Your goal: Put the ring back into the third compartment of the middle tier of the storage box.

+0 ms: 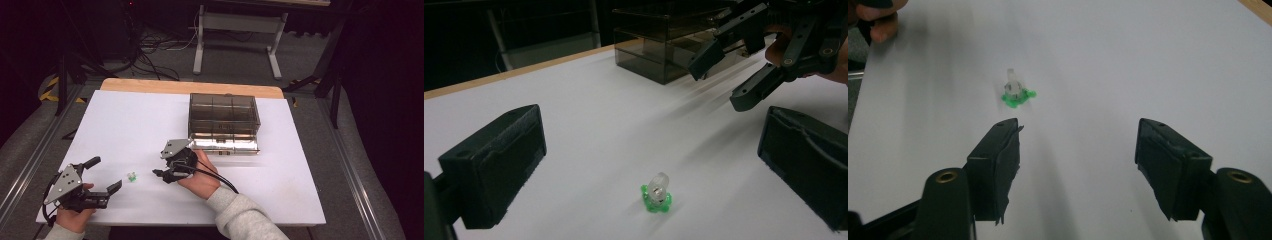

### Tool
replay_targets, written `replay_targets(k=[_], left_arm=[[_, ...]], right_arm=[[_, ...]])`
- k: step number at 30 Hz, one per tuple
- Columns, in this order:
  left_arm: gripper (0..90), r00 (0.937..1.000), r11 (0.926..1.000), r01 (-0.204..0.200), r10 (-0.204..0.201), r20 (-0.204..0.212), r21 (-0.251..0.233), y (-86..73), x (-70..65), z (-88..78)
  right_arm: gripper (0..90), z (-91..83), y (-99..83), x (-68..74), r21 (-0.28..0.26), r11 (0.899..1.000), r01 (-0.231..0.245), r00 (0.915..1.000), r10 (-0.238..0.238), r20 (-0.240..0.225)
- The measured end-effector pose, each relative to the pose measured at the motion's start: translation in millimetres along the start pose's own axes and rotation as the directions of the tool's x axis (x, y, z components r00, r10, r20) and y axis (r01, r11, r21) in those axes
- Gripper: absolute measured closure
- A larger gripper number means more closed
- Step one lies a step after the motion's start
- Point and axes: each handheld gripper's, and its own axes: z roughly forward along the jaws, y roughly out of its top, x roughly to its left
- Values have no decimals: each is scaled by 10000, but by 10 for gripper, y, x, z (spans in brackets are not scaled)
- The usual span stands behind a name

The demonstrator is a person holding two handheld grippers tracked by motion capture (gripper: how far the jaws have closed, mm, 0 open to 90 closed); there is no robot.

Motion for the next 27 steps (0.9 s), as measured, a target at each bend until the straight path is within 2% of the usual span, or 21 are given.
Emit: replay_targets(k=[5, 16, 27], left_arm=[[1, 10000, 10000, 45, -45, -70, 9, -11, -11, -31], [1, 9993, 9998, 191, -192, -331, -53, -43, -18, -127], [1, 9993, 9998, 172, -175, -322, -92, -45, -14, -139]], right_arm=[[362, 83, 10, 22, -142, 9998, -159, 9997, 156, -200], [366, 356, 66, 95, 88, 10000, -5, 9973, 11, -730], [374, 565, 105, 143, 186, 9998, 48, 9948, -29, -1019]])
